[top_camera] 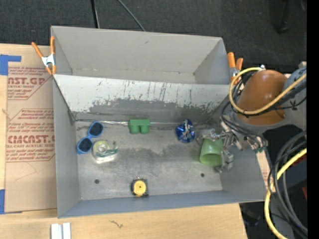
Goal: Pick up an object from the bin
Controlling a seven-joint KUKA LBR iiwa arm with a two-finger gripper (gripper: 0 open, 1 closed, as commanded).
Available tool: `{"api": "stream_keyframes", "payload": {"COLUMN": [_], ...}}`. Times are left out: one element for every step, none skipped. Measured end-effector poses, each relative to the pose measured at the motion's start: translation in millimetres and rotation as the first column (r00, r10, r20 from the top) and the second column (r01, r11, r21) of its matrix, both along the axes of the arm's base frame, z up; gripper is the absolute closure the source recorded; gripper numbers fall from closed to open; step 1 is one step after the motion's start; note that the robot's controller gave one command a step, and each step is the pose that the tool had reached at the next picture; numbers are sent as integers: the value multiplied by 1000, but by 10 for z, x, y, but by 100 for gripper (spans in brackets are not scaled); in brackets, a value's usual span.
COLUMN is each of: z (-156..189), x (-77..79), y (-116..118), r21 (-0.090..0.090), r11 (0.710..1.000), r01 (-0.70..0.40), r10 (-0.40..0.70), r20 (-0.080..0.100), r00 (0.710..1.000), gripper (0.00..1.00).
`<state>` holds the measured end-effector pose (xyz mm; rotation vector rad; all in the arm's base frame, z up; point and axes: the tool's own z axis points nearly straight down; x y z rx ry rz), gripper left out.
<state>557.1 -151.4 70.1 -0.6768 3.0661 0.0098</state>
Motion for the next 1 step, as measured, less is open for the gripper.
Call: {"api": "stream_keyframes", "payload": {"z": [1539], "x": [-31], "y": [17], "r21": [-10], "r11": [973], "r01": [-229], "r10": [229], "r20": [9], "r00": [973], "gripper": [100]}}
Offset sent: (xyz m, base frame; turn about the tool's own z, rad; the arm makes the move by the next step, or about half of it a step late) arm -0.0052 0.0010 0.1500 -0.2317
